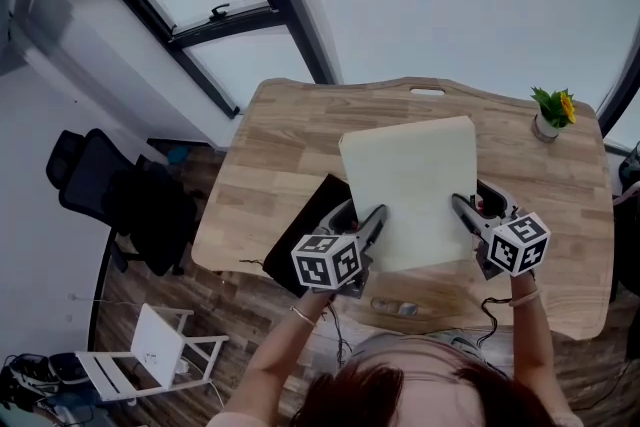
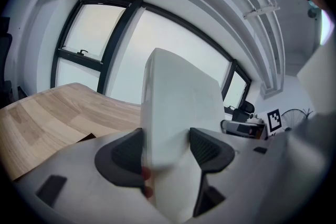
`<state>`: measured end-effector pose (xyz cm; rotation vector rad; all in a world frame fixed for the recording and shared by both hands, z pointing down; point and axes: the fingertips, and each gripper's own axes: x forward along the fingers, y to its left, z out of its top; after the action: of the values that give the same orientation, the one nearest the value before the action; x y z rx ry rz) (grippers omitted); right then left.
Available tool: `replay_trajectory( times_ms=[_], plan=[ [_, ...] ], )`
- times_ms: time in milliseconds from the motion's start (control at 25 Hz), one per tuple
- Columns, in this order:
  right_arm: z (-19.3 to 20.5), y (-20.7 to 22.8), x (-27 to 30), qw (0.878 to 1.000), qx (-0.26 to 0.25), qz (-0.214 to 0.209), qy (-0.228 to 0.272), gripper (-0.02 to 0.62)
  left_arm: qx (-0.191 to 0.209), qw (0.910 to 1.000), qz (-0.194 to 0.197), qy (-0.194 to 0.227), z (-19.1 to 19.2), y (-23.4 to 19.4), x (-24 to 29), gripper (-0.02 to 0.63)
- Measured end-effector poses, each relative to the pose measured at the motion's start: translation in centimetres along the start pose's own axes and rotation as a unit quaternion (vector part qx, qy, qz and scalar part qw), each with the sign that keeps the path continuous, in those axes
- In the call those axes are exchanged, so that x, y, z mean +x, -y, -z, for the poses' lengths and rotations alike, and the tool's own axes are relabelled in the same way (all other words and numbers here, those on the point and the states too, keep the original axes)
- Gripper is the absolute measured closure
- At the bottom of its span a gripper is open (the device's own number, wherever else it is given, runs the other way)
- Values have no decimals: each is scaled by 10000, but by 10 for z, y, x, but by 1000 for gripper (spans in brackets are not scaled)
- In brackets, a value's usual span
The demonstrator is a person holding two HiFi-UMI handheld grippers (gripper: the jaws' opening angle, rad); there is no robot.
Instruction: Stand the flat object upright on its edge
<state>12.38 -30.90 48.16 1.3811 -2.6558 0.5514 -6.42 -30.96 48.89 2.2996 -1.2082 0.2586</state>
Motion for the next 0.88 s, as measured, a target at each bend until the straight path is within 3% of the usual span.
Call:
replay_trajectory(
  times_ms=[880],
  plan=[
    [-5,-5,-7,9966,-770,245,134,364,831,9951,-271,467,-9,9,-6,342]
  ],
)
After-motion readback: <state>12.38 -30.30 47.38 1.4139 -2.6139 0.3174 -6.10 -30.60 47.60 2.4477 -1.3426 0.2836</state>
